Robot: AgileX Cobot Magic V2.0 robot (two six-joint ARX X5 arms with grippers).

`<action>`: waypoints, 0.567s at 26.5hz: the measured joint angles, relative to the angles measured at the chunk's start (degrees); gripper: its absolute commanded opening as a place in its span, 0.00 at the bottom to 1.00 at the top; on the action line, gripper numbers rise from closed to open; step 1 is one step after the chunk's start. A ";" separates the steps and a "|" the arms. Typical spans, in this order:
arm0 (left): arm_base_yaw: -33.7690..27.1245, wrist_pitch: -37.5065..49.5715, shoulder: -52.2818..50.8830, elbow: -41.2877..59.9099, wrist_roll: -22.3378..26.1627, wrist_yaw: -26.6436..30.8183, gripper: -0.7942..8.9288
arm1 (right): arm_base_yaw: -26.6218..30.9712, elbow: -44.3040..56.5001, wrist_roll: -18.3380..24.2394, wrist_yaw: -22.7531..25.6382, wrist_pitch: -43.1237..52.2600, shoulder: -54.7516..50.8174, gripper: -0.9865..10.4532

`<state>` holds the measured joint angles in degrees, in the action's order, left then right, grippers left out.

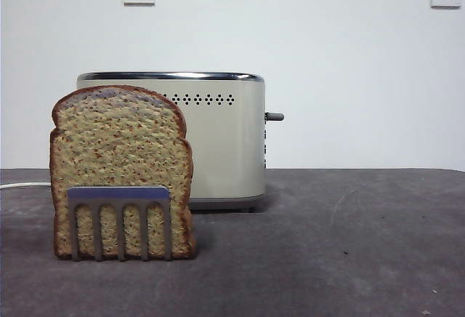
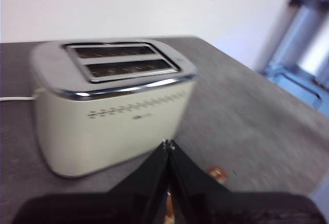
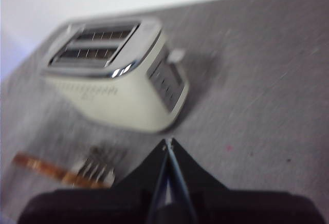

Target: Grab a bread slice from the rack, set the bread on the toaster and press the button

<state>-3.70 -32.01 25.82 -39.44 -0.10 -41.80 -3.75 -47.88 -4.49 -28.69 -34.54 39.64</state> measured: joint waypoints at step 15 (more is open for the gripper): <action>5.57 -13.31 7.93 -10.86 17.51 0.85 0.69 | -2.67 -9.03 14.16 -2.69 -12.17 6.10 0.08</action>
<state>1.87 -45.32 33.76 -50.30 17.41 -40.95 -6.42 -56.90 9.67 -31.38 -46.72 45.74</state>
